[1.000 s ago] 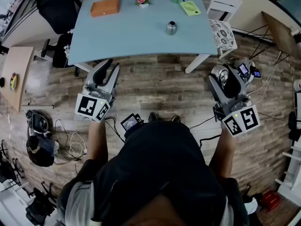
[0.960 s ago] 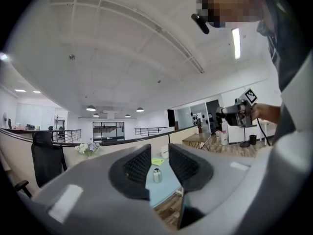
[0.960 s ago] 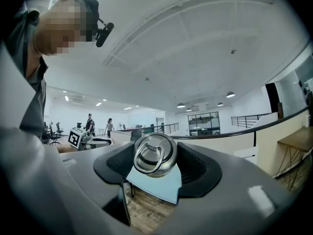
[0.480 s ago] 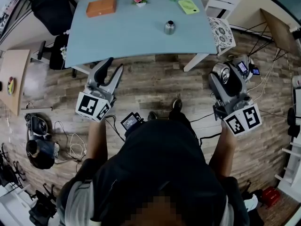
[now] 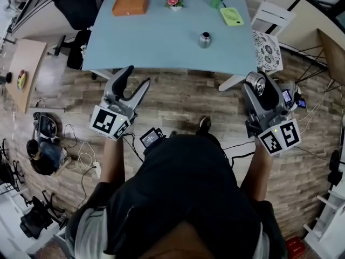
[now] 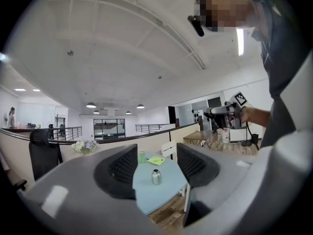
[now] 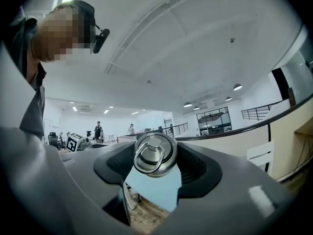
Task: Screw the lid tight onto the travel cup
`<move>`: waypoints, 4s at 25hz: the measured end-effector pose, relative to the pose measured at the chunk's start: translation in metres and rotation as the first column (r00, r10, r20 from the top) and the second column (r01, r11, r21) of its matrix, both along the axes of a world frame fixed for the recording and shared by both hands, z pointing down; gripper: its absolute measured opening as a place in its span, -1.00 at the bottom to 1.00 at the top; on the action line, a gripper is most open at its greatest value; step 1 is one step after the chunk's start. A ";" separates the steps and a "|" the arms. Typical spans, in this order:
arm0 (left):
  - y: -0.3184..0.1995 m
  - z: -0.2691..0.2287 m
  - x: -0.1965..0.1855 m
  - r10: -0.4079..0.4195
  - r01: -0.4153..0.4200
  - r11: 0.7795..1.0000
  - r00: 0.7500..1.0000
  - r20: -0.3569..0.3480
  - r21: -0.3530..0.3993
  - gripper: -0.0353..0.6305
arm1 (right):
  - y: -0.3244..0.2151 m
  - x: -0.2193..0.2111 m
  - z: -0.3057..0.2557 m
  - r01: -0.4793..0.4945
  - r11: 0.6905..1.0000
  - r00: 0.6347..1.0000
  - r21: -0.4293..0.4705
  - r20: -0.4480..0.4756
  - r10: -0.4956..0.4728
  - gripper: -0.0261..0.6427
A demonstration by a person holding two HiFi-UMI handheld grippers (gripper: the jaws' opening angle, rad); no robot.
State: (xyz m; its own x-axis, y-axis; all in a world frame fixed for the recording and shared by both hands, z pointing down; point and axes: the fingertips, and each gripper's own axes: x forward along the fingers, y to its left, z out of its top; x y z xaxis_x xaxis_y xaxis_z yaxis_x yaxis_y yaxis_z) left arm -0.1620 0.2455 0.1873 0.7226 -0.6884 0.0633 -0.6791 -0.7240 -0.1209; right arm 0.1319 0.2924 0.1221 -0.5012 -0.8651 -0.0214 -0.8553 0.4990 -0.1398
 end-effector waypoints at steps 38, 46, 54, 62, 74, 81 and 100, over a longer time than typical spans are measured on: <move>-0.076 -0.015 0.131 -0.161 0.163 0.985 0.986 0.029 -0.064 -0.08 | -0.136 0.105 0.018 0.216 0.974 0.975 -0.067 0.068 -0.212 -0.13; -0.141 0.004 0.131 -0.015 0.014 0.999 1.000 -0.015 -0.047 -0.08 | -0.145 0.107 0.026 0.062 0.994 0.997 -0.095 0.042 -0.059 -0.13; -0.196 0.003 0.134 0.140 -0.140 0.990 0.990 -0.025 -0.022 -0.08 | -0.168 0.084 0.022 -0.044 0.995 0.998 -0.092 0.044 0.048 -0.13; -0.232 0.014 0.124 0.227 -0.228 0.973 0.974 -0.026 -0.040 -0.08 | -0.184 0.065 0.028 -0.124 0.986 0.991 -0.109 0.037 0.129 -0.13; -0.263 0.039 0.117 0.343 -0.347 0.936 0.937 -0.061 -0.066 -0.08 | -0.194 0.032 0.031 -0.211 0.968 0.977 -0.139 0.004 0.214 -0.13; -0.267 0.054 0.121 0.371 -0.377 0.923 0.926 -0.077 -0.083 -0.08 | -0.195 0.024 0.033 -0.225 0.961 0.974 -0.158 -0.019 0.225 -0.13; -0.282 0.110 0.148 0.346 -0.346 0.923 0.938 -0.028 -0.171 0.02 | -0.266 0.017 0.069 -0.066 0.966 0.998 -0.250 -0.019 0.063 -0.13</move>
